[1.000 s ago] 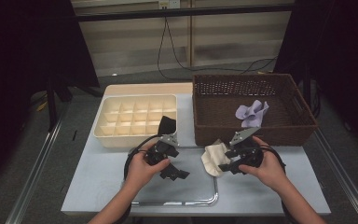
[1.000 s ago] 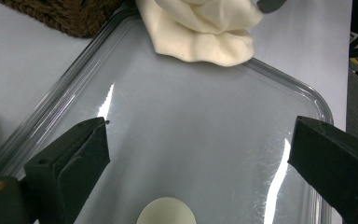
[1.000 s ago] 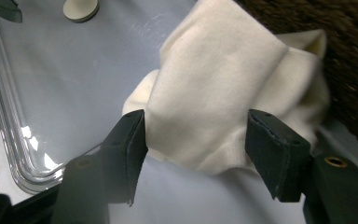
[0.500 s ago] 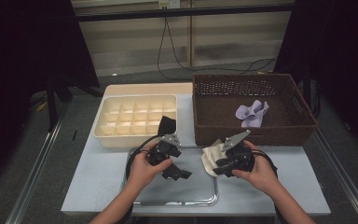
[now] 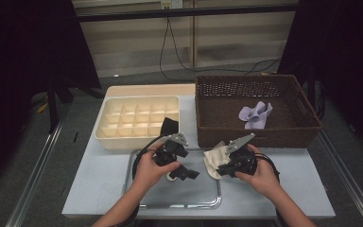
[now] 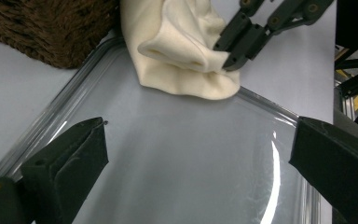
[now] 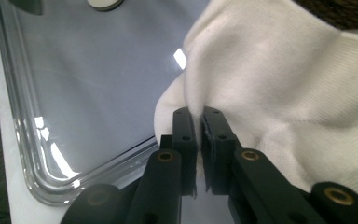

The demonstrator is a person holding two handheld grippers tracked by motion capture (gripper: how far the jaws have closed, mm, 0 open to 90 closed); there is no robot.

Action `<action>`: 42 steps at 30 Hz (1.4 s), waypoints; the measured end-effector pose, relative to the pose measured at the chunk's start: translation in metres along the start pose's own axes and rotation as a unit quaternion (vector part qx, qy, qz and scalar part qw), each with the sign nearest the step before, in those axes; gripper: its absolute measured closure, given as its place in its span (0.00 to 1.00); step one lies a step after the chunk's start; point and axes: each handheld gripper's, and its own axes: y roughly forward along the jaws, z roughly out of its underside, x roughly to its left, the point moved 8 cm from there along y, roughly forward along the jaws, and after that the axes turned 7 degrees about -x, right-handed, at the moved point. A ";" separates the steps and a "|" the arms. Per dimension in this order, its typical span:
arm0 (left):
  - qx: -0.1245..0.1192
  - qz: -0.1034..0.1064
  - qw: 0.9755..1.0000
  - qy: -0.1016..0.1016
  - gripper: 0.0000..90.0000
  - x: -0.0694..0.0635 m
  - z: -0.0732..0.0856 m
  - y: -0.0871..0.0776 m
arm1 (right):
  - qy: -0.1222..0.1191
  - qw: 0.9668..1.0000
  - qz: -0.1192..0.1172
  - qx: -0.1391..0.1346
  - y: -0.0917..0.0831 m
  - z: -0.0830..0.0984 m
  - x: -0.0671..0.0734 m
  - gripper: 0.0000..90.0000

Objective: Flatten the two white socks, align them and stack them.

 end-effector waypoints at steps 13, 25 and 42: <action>-0.012 -0.008 1.000 0.017 0.11 -0.001 -0.020 0.012 | -0.008 1.000 -0.011 0.001 -0.002 0.002 0.008 0.96; -0.013 0.003 0.999 0.048 0.41 -0.002 -0.027 0.031 | -0.018 1.000 -0.009 0.007 0.001 0.004 0.012 0.96; 0.013 0.012 1.000 0.026 0.91 -0.017 -0.028 0.020 | -0.001 0.999 0.017 -0.037 -0.009 -0.003 0.011 0.74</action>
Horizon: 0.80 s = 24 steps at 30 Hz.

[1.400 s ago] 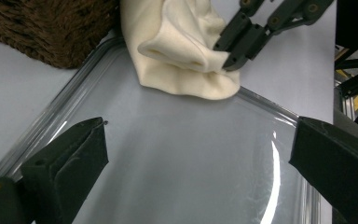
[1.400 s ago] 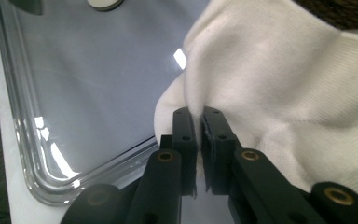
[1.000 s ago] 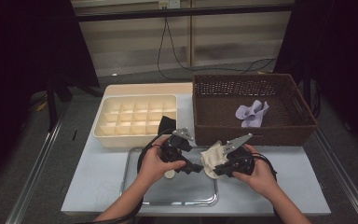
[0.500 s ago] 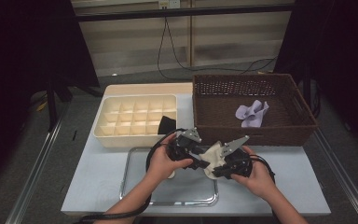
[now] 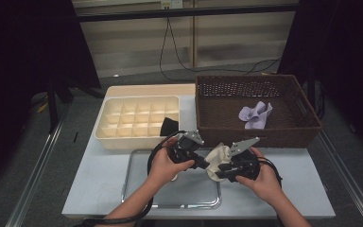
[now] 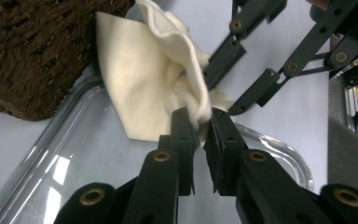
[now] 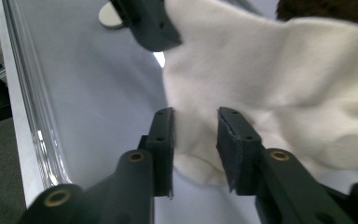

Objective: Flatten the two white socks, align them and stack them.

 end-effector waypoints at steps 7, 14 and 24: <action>-0.015 -0.003 1.000 -0.001 0.91 -0.004 -0.005 -0.008 | -0.007 1.000 0.017 -0.009 0.000 -0.010 0.000 0.62; -0.020 0.002 1.000 0.001 0.92 -0.010 -0.006 -0.012 | -0.005 1.000 0.016 -0.004 0.011 -0.013 -0.002 0.74; -0.014 0.014 1.000 0.003 0.92 -0.011 0.001 -0.012 | -0.011 1.000 0.013 0.005 0.016 -0.015 -0.002 0.77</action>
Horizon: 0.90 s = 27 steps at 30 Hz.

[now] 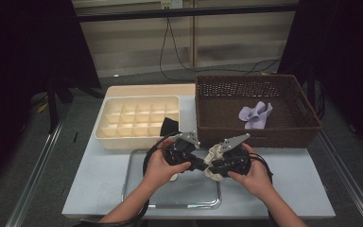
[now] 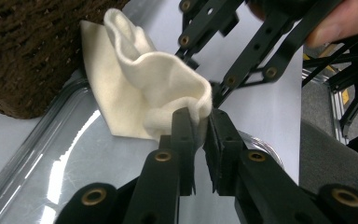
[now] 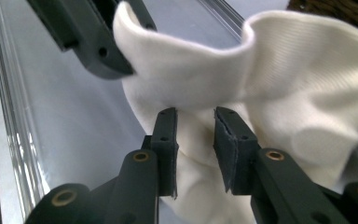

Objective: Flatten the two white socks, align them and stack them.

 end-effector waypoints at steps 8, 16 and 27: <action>0.011 0.009 1.000 -0.003 0.91 -0.002 0.002 0.009 | 0.025 0.999 0.031 -0.008 -0.019 0.011 -0.013 0.73; 0.009 0.012 1.000 -0.008 0.90 -0.004 0.004 0.009 | 0.039 0.998 0.053 0.010 -0.018 0.015 -0.029 0.75; -0.002 -0.014 1.000 -0.027 0.57 0.009 0.010 -0.006 | 0.022 0.999 0.026 -0.019 0.002 -0.012 -0.020 0.74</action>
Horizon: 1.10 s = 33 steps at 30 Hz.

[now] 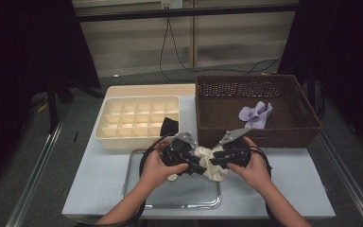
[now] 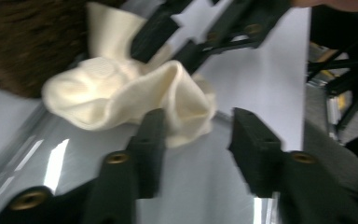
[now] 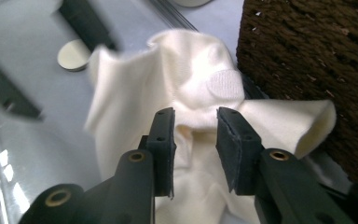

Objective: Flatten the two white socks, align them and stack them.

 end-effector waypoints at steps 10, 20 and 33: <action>0.035 -0.031 0.999 0.000 0.65 0.010 0.014 -0.004 | -0.015 1.000 -0.017 0.006 -0.012 0.015 0.021 0.72; 0.021 -0.031 0.999 -0.017 0.59 0.012 0.014 -0.003 | -0.023 0.999 -0.041 0.010 0.013 0.019 0.040 0.84; 0.008 -0.053 0.998 -0.018 0.48 0.025 0.013 -0.007 | -0.010 0.998 -0.051 0.019 0.001 0.028 0.035 1.00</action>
